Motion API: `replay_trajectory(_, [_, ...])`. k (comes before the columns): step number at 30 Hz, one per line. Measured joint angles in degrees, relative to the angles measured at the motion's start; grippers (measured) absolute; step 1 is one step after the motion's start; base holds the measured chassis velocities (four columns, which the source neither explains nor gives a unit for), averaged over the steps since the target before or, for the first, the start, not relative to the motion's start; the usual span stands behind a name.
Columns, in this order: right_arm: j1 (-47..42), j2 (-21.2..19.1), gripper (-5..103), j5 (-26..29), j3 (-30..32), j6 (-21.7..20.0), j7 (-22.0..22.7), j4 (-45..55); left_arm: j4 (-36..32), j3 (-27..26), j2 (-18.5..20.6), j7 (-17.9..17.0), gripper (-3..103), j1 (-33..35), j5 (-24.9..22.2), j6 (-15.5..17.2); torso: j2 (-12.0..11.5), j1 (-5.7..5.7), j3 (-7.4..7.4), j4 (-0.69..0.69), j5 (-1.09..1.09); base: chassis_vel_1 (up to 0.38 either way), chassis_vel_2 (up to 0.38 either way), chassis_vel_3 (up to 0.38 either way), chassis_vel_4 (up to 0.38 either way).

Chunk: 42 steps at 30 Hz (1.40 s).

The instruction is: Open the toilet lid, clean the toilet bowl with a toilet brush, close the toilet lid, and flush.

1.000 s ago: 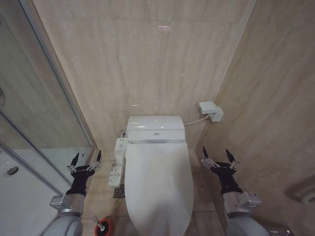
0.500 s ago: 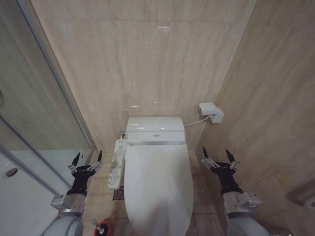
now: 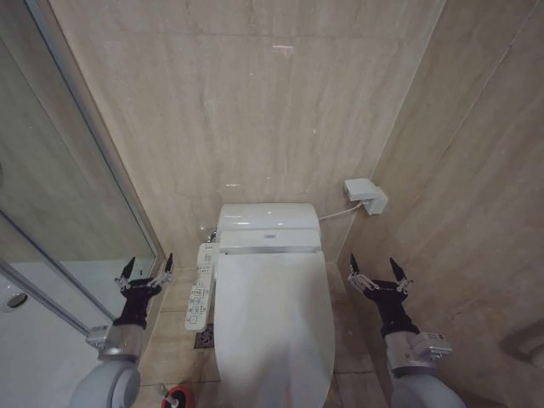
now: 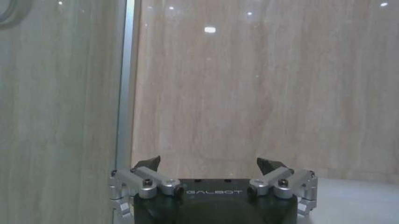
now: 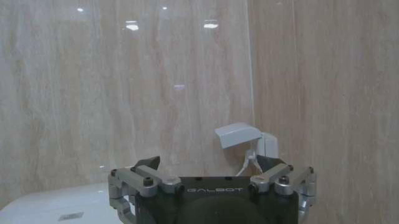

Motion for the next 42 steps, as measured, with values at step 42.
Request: replay_trajectory(42, [0.00, 0.00, 100, 0.00, 0.00, 0.00, 0.01, 0.00, 47.84, 23.28, 8.47, 5.64, 100, -44.80, -6.02, -4.63, -0.01, 0.02, 0.01, -0.01, 0.00, 0.000, 0.000, 0.000, 0.000])
